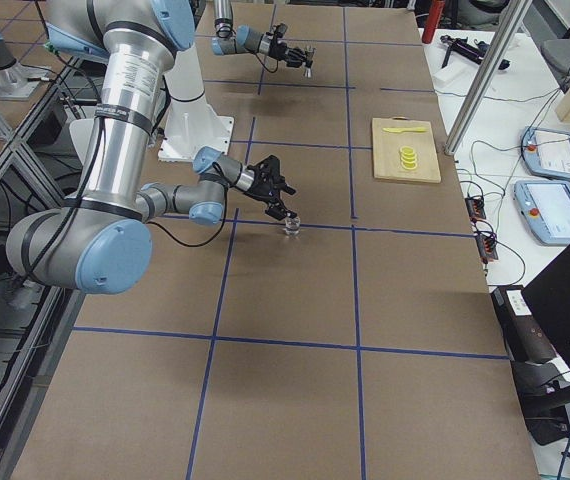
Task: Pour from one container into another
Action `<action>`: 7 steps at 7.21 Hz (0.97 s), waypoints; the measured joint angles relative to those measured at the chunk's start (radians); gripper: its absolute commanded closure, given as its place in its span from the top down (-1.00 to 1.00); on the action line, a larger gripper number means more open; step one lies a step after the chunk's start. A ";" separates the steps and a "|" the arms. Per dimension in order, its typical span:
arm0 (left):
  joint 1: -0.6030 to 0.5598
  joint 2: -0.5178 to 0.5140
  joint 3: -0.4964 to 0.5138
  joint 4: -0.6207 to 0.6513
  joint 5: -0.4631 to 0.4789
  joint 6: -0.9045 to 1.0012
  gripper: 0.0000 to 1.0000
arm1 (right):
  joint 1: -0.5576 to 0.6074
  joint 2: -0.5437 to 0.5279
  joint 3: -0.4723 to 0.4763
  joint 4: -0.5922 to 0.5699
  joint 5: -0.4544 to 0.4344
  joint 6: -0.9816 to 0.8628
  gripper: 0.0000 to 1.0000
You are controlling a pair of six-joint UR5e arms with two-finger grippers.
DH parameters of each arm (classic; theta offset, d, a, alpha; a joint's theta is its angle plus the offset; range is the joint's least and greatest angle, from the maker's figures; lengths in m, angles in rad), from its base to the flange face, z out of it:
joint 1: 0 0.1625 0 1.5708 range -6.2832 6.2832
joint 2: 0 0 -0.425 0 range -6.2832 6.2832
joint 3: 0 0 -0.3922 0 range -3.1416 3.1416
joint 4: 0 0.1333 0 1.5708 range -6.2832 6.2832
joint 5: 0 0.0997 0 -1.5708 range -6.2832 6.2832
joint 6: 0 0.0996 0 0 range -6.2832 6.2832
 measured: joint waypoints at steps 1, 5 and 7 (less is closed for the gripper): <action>0.000 -0.003 0.001 0.000 0.000 0.000 -1.00 | -0.068 0.001 -0.026 -0.025 -0.118 0.019 0.92; 0.000 -0.006 0.000 0.000 0.000 -0.001 -1.00 | -0.179 0.083 -0.203 -0.042 -0.364 0.112 0.90; 0.000 -0.007 -0.002 0.000 0.001 -0.001 -1.00 | -0.184 0.116 -0.255 -0.038 -0.391 0.128 0.86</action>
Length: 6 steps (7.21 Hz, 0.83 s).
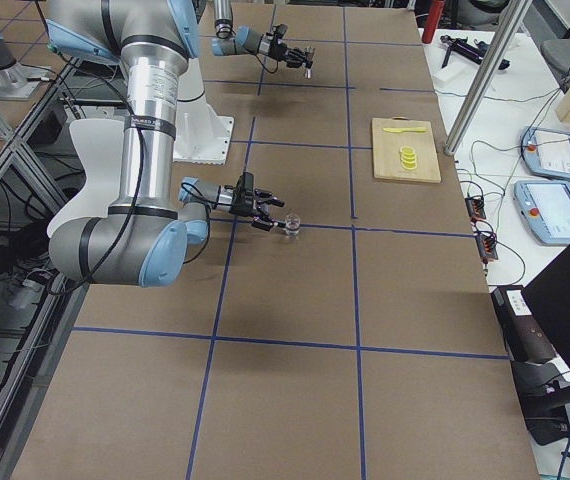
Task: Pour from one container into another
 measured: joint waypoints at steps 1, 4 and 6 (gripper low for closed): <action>0.000 0.000 0.000 0.000 0.000 0.000 -1.00 | 0.000 0.018 -0.025 0.001 -0.002 0.009 0.86; 0.000 0.000 -0.004 0.000 0.001 0.000 -1.00 | 0.001 0.040 -0.063 0.003 0.001 0.017 0.87; 0.000 0.000 -0.005 0.000 0.001 0.000 -1.00 | 0.001 0.050 -0.069 0.003 0.013 0.016 0.88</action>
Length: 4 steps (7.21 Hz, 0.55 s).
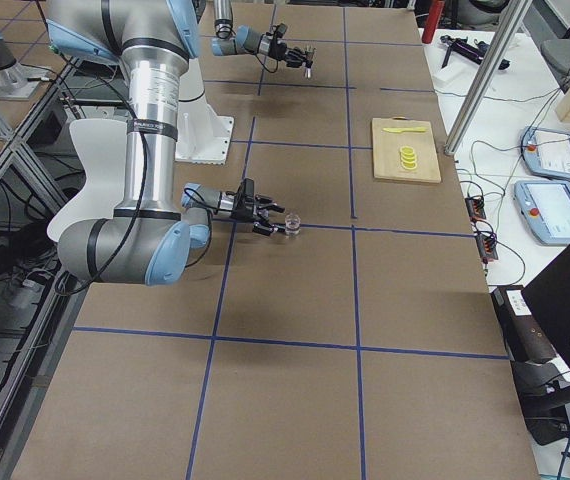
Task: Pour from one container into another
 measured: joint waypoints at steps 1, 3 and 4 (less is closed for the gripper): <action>0.000 0.000 0.000 0.000 0.000 0.000 -1.00 | 0.002 0.010 -0.006 0.000 0.008 0.000 0.88; 0.000 0.000 0.000 0.000 0.000 0.000 -1.00 | 0.013 0.018 -0.009 0.000 0.029 0.001 0.89; 0.000 0.000 0.001 0.000 0.000 0.000 -1.00 | 0.023 0.019 -0.010 0.000 0.039 0.001 0.89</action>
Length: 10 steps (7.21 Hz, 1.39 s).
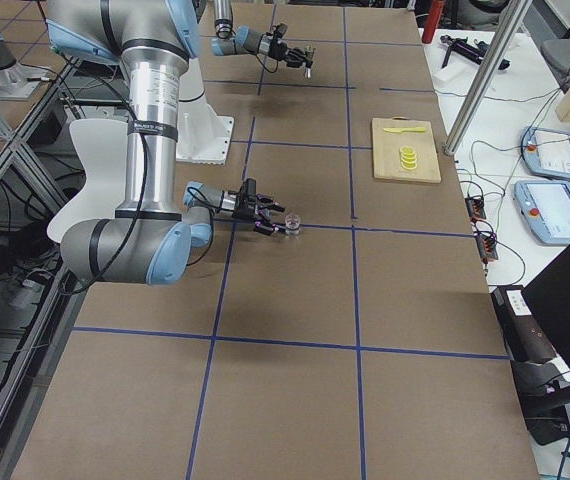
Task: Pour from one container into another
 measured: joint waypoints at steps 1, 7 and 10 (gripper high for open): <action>0.000 0.000 0.000 0.000 0.000 0.000 -1.00 | 0.011 0.000 0.000 0.000 0.012 0.000 0.89; 0.000 -0.002 -0.003 -0.001 0.000 0.000 -1.00 | 0.049 0.010 -0.011 0.000 0.069 -0.002 0.88; 0.000 -0.003 -0.003 -0.001 0.001 0.000 -1.00 | 0.074 0.053 -0.055 0.015 0.105 -0.011 0.86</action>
